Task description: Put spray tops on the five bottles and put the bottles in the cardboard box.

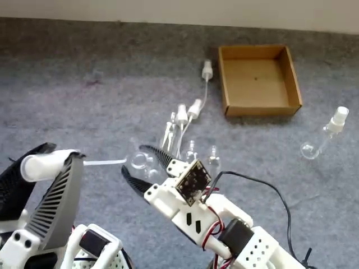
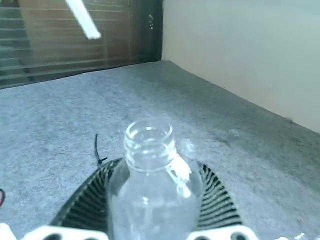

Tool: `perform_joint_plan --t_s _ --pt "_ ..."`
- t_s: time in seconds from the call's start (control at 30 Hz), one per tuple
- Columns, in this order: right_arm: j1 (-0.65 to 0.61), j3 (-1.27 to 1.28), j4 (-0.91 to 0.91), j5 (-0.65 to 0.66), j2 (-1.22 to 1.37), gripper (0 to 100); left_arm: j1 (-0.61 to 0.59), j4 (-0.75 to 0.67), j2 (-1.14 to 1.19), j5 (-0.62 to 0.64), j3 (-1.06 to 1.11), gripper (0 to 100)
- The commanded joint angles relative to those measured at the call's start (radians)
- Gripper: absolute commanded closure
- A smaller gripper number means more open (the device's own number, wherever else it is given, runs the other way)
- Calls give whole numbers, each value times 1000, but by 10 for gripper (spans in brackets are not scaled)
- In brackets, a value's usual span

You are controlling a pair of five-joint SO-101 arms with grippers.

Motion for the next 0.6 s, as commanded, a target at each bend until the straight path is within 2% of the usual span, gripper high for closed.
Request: perform_joint_plan --t_s 0.0,0.13,0.57 --pt "-79 -4 7 -9 -15 994 -2 17 5 -8 -25 987" --pt "-136 -13 47 -6 -15 994 -5 44 5 -8 15 987" --pt "-159 -15 116 -8 -16 994 -8 49 4 -60 73 987"
